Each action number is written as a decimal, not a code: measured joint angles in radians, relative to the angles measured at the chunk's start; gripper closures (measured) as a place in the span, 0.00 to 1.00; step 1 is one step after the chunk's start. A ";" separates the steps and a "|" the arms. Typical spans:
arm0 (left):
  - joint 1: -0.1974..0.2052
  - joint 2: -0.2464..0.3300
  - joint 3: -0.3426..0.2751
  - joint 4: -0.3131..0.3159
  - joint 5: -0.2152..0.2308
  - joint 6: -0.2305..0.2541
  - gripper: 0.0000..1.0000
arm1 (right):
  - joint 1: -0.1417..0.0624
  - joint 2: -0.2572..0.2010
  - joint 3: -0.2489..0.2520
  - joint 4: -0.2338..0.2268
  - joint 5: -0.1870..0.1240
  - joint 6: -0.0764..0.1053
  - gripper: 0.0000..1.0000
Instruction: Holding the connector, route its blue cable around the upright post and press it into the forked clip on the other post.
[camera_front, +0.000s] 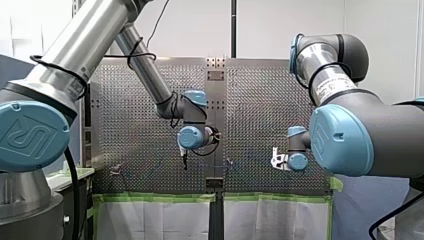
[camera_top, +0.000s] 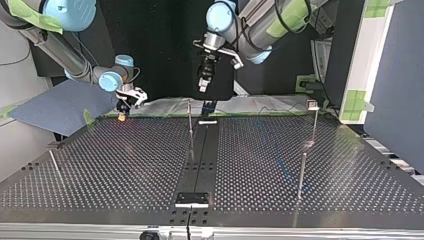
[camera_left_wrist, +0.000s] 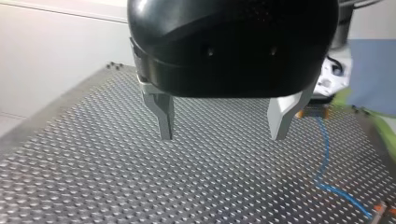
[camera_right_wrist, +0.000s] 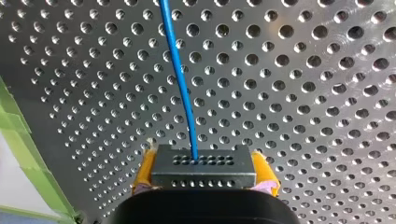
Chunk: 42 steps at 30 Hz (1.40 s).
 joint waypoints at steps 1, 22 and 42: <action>0.001 0.011 -0.011 0.009 0.005 -0.009 0.00 | 0.000 0.000 0.000 0.000 -0.001 0.000 0.98; 0.011 0.201 -0.201 0.194 0.047 -0.166 0.00 | 0.011 -0.041 -0.003 0.061 -0.004 -0.014 0.98; 0.036 0.219 -0.364 0.344 0.059 -0.198 0.00 | 0.065 -0.208 0.000 0.177 -0.013 0.017 0.98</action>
